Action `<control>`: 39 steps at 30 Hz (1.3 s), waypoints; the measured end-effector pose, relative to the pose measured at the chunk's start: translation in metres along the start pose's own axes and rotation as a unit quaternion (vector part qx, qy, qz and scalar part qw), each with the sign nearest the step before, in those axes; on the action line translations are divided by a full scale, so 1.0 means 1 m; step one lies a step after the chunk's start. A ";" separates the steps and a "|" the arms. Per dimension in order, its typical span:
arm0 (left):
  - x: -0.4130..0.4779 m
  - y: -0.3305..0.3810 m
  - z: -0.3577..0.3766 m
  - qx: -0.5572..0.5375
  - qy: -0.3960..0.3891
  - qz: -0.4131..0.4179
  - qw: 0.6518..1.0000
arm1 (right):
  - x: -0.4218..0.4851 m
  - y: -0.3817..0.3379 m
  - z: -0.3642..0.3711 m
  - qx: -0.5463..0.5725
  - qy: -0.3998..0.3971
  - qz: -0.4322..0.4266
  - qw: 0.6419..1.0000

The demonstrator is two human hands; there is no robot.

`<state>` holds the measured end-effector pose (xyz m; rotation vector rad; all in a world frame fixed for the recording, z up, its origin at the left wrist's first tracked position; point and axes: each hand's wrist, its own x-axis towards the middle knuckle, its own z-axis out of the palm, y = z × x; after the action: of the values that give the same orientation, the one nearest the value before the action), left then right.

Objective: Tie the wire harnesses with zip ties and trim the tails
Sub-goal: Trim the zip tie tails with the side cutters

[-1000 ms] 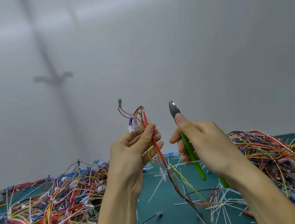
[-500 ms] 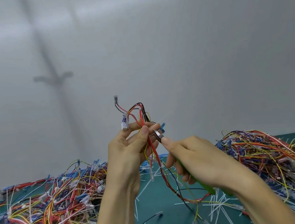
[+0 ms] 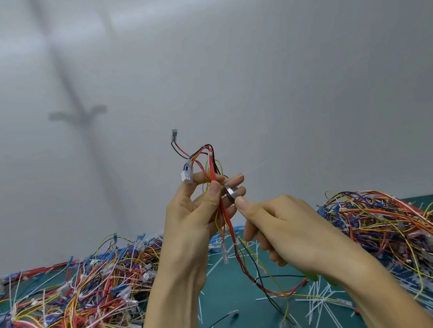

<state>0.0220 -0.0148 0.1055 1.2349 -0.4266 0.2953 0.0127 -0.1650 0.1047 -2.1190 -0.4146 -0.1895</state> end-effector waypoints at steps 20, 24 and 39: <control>0.000 0.002 -0.008 0.013 -0.011 0.003 1.000 | -0.002 -0.004 -0.001 -0.038 0.027 -0.035 0.998; 0.000 0.000 -0.011 0.007 0.035 -0.002 0.999 | 0.000 -0.002 0.001 0.049 0.074 -0.045 0.995; -0.003 0.009 -0.010 0.029 -0.022 0.017 0.999 | 0.012 0.021 0.003 0.151 0.058 0.049 0.986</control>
<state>0.0164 -0.0027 0.1092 1.2933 -0.4795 0.3120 0.0318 -0.1704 0.0898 -1.8149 -0.2525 -0.1793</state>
